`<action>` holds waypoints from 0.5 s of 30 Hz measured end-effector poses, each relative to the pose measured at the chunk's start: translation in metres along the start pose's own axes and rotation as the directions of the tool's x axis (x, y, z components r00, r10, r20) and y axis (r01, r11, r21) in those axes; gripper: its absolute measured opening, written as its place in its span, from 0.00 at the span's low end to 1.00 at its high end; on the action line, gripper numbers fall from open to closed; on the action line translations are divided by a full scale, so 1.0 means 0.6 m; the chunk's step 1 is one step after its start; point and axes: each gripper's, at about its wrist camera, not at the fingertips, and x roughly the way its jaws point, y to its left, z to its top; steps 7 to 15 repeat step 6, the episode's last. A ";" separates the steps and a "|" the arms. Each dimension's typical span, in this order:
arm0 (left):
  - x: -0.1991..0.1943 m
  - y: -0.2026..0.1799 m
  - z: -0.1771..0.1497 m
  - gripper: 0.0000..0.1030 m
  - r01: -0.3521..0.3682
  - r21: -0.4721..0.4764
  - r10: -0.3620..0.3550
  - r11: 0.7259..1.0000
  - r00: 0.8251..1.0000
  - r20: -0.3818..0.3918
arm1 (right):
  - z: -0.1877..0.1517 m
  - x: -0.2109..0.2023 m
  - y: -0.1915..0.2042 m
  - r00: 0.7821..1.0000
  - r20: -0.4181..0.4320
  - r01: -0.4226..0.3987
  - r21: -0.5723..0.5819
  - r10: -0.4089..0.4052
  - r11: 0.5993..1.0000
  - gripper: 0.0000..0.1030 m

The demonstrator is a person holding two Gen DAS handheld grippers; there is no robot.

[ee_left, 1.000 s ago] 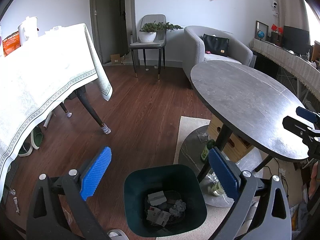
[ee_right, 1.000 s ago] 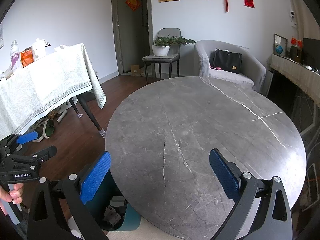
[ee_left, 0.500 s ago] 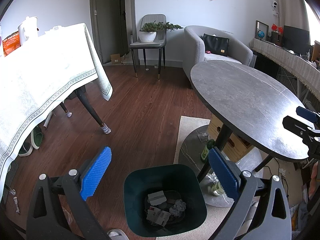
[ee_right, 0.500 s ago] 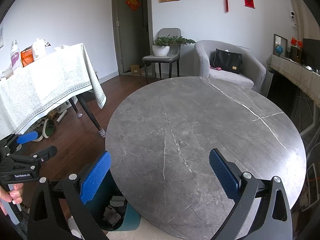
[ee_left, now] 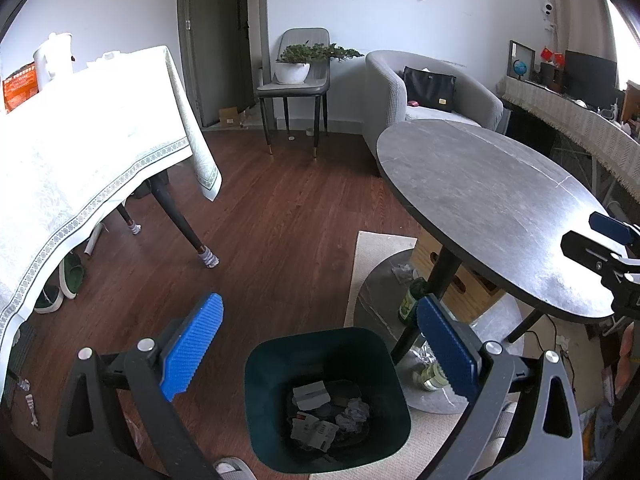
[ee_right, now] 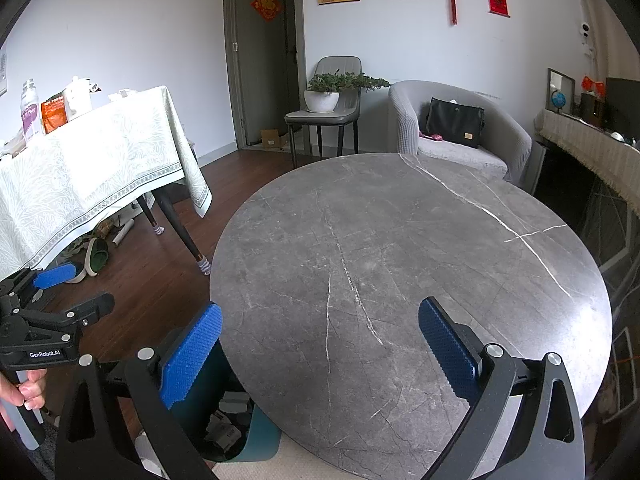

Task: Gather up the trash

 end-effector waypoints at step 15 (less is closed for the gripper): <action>0.002 -0.002 0.001 0.97 0.000 0.001 0.000 1.000 1.000 -0.003 | 0.002 -0.005 0.000 1.000 -0.003 0.001 -0.006 -0.001 1.000 0.97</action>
